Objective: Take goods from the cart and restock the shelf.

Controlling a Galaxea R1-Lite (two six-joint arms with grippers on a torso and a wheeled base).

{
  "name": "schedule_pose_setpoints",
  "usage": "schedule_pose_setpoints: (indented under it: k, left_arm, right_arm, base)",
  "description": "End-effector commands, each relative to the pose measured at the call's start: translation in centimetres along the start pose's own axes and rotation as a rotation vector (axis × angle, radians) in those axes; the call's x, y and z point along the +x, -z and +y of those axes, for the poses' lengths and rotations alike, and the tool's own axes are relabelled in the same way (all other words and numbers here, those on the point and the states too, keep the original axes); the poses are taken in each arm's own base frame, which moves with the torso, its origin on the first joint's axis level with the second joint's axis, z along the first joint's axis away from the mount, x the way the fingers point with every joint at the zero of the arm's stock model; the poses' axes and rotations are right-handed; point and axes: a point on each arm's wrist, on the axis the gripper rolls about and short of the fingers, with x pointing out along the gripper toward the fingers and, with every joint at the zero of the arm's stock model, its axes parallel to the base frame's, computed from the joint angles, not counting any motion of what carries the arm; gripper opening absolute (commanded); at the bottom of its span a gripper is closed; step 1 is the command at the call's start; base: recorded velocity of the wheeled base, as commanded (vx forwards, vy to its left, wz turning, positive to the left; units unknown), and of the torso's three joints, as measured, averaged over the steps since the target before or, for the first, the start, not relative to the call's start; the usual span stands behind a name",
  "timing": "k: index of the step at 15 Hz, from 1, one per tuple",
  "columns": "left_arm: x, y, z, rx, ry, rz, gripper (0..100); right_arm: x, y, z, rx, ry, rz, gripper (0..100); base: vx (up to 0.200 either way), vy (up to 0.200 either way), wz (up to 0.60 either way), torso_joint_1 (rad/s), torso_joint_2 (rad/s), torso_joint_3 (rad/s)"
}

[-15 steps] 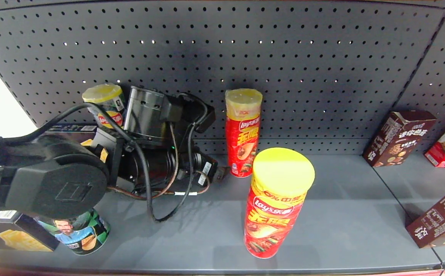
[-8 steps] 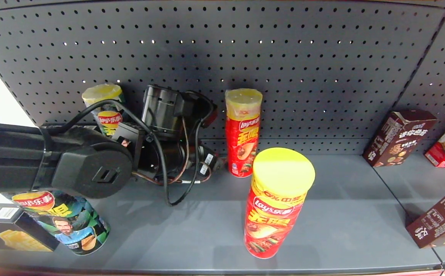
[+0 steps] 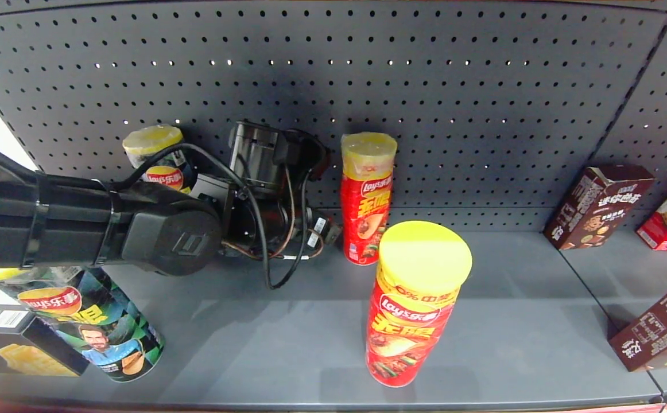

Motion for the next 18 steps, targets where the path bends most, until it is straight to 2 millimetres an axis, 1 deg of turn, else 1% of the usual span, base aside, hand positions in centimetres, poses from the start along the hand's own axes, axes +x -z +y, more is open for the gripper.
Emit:
schedule_pose_setpoints:
  k: [1,4,8,11,12,14,15,16,17,18]
  left_arm:
    - [0.5,-0.2,-0.1,-0.003,-0.002,-0.007,100]
    - [0.8,-0.3,-0.1,-0.004,-0.002,-0.008,100]
    - [0.6,-0.2,-0.2,-0.005,-0.007,-0.006,100]
    - [-1.4,-0.7,0.0,-0.007,-0.002,-0.029,100]
    - [-2.6,-0.3,0.1,-0.004,0.003,-0.027,100]
    - [-4.2,0.4,0.4,-0.007,0.004,-0.019,100]
    - [-4.6,0.5,0.5,-0.011,0.004,-0.019,100]
    - [-5.8,0.9,0.4,-0.010,0.014,-0.017,100]
    - [-6.1,1.0,0.4,-0.009,0.019,-0.018,100]
    - [-8.1,1.4,-0.1,-0.007,0.047,-0.027,100]
  right_arm:
    - [0.0,0.0,0.0,-0.001,-0.001,0.000,100]
    - [0.0,0.0,0.0,-0.001,-0.001,0.000,100]
    - [0.0,0.0,0.0,-0.001,-0.001,0.000,100]
    - [0.0,0.0,0.0,-0.001,-0.001,0.002,100]
    - [0.0,0.0,0.0,-0.001,-0.001,0.002,100]
    - [0.0,0.0,0.0,-0.001,-0.001,0.002,100]
    - [0.0,0.0,0.0,-0.001,-0.001,0.000,100]
    - [0.0,0.0,0.0,-0.001,-0.001,0.000,100]
    - [0.0,0.0,0.0,-0.001,-0.001,0.000,100]
    - [0.0,0.0,0.0,-0.001,-0.001,0.000,100]
  base:
    - [0.000,0.000,0.00,0.000,0.00,0.000]
    - [0.000,0.000,0.00,0.000,0.00,0.000]
    - [0.000,0.000,0.00,0.000,0.00,0.000]
    - [0.000,0.000,0.00,0.000,0.00,0.000]
    - [0.000,0.000,0.00,0.000,0.00,0.000]
    - [0.000,0.000,0.00,0.000,0.00,0.000]
    - [0.000,0.000,0.00,0.000,0.00,0.000]
    - [0.000,0.000,0.00,0.000,0.00,0.000]
    - [0.000,0.000,0.00,0.000,0.00,0.000]
    - [0.000,0.000,0.00,0.000,0.00,0.000]
